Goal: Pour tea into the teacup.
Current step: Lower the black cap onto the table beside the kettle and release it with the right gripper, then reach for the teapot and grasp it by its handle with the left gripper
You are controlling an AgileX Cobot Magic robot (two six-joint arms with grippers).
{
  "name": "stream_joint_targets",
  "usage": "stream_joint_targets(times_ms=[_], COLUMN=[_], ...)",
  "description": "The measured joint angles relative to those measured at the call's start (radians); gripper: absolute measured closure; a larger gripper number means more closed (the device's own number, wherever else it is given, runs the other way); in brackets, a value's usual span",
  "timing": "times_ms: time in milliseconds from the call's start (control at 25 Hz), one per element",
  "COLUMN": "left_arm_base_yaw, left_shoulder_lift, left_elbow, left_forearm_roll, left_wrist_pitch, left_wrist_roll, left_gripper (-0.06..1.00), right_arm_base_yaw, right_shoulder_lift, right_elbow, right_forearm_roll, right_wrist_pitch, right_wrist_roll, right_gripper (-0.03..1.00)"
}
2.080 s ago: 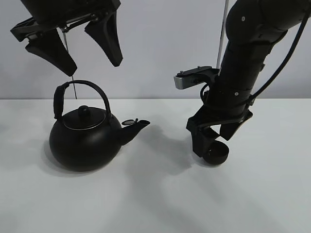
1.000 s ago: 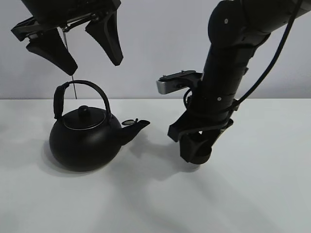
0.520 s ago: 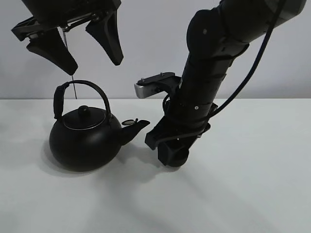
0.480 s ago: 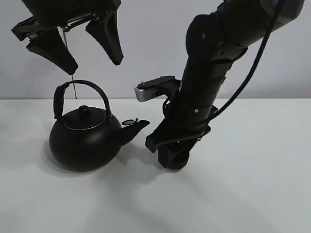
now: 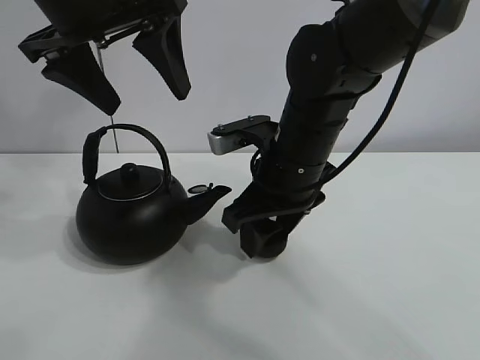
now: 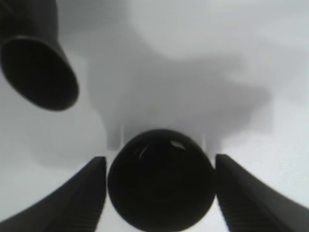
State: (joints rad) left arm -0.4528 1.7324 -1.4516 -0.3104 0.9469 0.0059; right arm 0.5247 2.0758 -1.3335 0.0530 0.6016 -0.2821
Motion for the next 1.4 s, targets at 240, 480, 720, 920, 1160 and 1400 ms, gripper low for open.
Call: stream_joint_targets(times_ms=[240, 480, 720, 920, 1160, 1400], left_arm_base_yaw=[0.000, 0.000, 0.000, 0.000, 0.000, 0.000], left_shoulder_lift=[0.000, 0.000, 0.000, 0.000, 0.000, 0.000], left_elbow=[0.000, 0.000, 0.000, 0.000, 0.000, 0.000], left_forearm_roll=[0.000, 0.000, 0.000, 0.000, 0.000, 0.000], left_wrist_pitch=[0.000, 0.000, 0.000, -0.001, -0.001, -0.001], left_wrist_roll=[0.000, 0.000, 0.000, 0.000, 0.000, 0.000], left_gripper=[0.33, 0.33, 0.33, 0.33, 0.33, 0.33], right_arm_base_yaw=[0.000, -0.067, -0.228, -0.298, -0.301, -0.301], right_shoulder_lift=[-0.029, -0.129, -0.316, -0.430, -0.431, -0.431], right_elbow=[-0.002, -0.015, -0.015, -0.017, -0.017, -0.017], right_forearm_roll=[-0.033, -0.038, 0.093, 0.152, 0.164, 0.168], right_wrist_pitch=[0.033, 0.157, 0.287, 0.307, 0.319, 0.319], right_wrist_roll=[0.008, 0.102, 0.198, 0.234, 0.249, 0.267], right_gripper=[0.40, 0.39, 0.39, 0.39, 0.39, 0.39])
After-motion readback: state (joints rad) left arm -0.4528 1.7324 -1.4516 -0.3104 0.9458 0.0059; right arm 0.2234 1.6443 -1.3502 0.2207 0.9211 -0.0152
